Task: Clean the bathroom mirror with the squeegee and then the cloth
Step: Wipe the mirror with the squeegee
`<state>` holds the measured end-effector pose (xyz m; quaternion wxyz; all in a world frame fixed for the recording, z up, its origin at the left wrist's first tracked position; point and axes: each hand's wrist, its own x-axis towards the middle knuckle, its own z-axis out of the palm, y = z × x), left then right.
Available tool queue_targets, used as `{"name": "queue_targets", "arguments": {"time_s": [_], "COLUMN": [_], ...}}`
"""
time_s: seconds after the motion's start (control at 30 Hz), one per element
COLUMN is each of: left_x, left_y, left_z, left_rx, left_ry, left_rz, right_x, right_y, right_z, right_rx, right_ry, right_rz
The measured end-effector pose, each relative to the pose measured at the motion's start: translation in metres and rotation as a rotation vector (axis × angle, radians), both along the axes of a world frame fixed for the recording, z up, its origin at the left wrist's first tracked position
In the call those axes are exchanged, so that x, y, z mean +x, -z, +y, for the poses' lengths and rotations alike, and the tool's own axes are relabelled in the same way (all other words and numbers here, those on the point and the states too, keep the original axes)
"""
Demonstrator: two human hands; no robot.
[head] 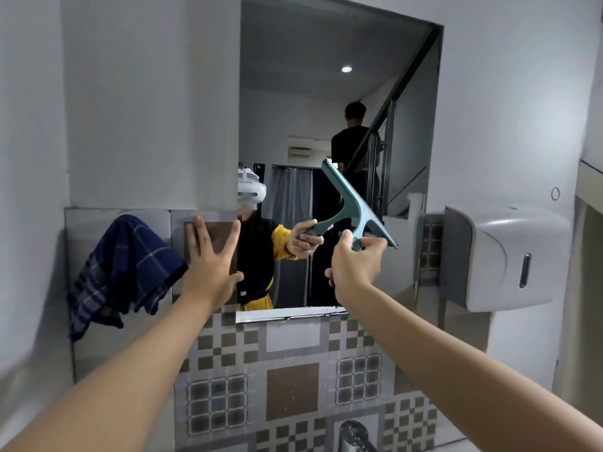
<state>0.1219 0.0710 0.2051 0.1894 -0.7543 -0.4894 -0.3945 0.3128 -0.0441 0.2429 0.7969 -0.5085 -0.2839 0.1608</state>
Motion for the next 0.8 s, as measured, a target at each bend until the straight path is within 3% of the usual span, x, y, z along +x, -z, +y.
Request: {"name": "queue_targets", "arguments": {"time_s": [0.1, 0.33, 0.5, 0.67, 0.8], "left_x": [0.007, -0.048, -0.039, -0.037, -0.035], "left_y": [0.011, 0.037, 0.060, 0.062, 0.060], "left_z": [0.005, 0.011, 0.009, 0.009, 0.009], "left_rx": [0.105, 0.100, 0.033, -0.044, -0.078], "left_ry": [0.028, 0.039, 0.045, 0.071, 0.081], "left_rz": [0.074, 0.088, 0.049, 0.020, -0.007], "right_x": [-0.019, -0.108, -0.091, -0.061, -0.039], "right_y": [0.000, 0.008, 0.027, 0.052, 0.056], "right_z": [-0.004, 0.003, 0.006, 0.008, 0.010], "right_rx": [0.008, 0.038, 0.064, 0.071, 0.079], "right_ry": [-0.027, -0.140, -0.060, 0.046, 0.059], "right_rz": [-0.056, -0.234, -0.357, -0.655, -0.785]}}
